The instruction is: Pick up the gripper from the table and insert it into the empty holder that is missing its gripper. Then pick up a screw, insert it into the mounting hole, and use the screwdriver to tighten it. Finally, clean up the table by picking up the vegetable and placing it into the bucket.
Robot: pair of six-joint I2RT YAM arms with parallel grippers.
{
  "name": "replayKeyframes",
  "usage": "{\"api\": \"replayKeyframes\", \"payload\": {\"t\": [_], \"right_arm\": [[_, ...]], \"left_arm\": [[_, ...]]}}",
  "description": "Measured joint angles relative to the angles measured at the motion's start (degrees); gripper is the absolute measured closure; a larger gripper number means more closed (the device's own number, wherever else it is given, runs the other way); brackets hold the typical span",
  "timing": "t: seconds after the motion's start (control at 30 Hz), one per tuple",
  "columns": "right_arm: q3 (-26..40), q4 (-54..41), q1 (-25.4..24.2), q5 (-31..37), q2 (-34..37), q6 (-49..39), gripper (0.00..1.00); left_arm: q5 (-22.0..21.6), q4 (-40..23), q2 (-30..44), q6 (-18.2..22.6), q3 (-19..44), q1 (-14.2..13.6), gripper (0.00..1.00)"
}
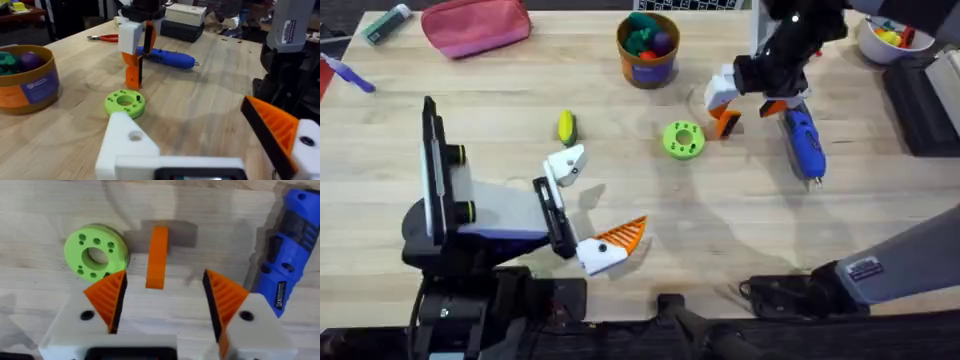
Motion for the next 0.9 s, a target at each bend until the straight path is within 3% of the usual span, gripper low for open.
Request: {"api": "replayKeyframes", "payload": {"t": [0.9], "right_arm": [[-0.15,1.66,2.7,1.09,2.24,1.53,0.258]], "left_arm": [[0.0,0.0,0.0,0.02,0.0,0.0,0.015]]}}
